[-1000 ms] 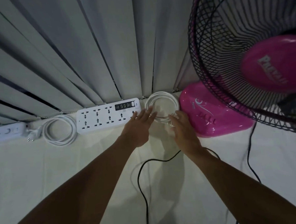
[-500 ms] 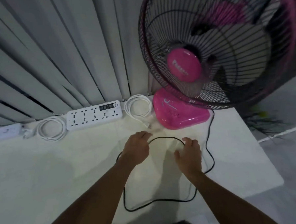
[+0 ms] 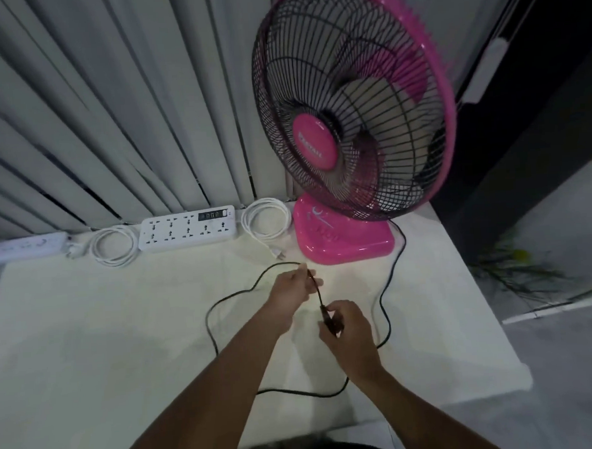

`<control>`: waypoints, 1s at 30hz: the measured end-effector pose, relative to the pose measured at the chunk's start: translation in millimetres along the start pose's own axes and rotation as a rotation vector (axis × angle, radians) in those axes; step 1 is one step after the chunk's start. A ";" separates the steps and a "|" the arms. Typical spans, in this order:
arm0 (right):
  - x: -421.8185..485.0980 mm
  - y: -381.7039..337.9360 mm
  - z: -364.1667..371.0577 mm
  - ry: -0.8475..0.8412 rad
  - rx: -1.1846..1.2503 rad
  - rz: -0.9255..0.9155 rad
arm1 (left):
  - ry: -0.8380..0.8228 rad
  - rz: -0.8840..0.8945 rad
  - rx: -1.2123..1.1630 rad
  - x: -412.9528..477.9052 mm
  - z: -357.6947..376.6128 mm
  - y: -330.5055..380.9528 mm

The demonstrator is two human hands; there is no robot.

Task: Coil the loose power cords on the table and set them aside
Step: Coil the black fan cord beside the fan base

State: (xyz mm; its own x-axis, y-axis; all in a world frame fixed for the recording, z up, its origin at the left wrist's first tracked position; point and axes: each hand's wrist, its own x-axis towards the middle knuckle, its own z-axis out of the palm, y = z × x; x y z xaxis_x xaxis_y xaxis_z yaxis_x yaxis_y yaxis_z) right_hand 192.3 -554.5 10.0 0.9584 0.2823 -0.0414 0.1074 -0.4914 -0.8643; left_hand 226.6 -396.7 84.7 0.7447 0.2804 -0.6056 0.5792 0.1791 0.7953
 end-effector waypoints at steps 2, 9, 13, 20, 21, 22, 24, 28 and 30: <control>-1.2 -2.9 -2.4 -0.109 -0.090 -0.071 | -0.004 0.030 -0.140 -7.2 -0.2 15.1; 25.1 -34.4 -21.9 0.004 -0.119 -0.127 | -0.281 -0.031 -0.245 -41.3 -50.3 56.9; 54.8 -87.3 -14.5 -0.110 -0.019 -0.272 | -0.539 -0.070 -0.358 -60.2 -82.8 67.2; 58.5 -134.3 17.1 -0.087 0.157 -0.276 | -0.611 0.189 -0.415 -74.4 -116.0 87.3; 56.7 -137.5 18.1 -0.076 0.116 -0.313 | -0.596 0.229 -0.442 -74.2 -119.4 87.5; 55.1 -140.2 18.0 -0.076 0.041 -0.363 | -0.582 0.271 -0.468 -73.6 -122.3 87.1; 51.9 -146.9 15.3 -0.050 -0.190 -0.492 | -0.524 0.353 -0.501 -71.1 -127.4 85.0; 44.8 -173.9 4.4 0.008 -0.531 -0.723 | -0.347 0.493 -0.414 -66.2 -128.6 79.8; 41.8 -189.5 -0.6 -0.075 -0.570 -0.730 | -0.246 0.532 -0.325 -65.2 -127.7 79.1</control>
State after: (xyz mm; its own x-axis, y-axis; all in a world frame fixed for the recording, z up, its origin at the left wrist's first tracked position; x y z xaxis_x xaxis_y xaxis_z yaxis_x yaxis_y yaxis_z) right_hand 212.2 -450.0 172.4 0.5851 0.7236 0.3661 0.8097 -0.4963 -0.3131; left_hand 181.5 -280.4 190.8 0.9775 0.1924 -0.0871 0.0119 0.3615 0.9323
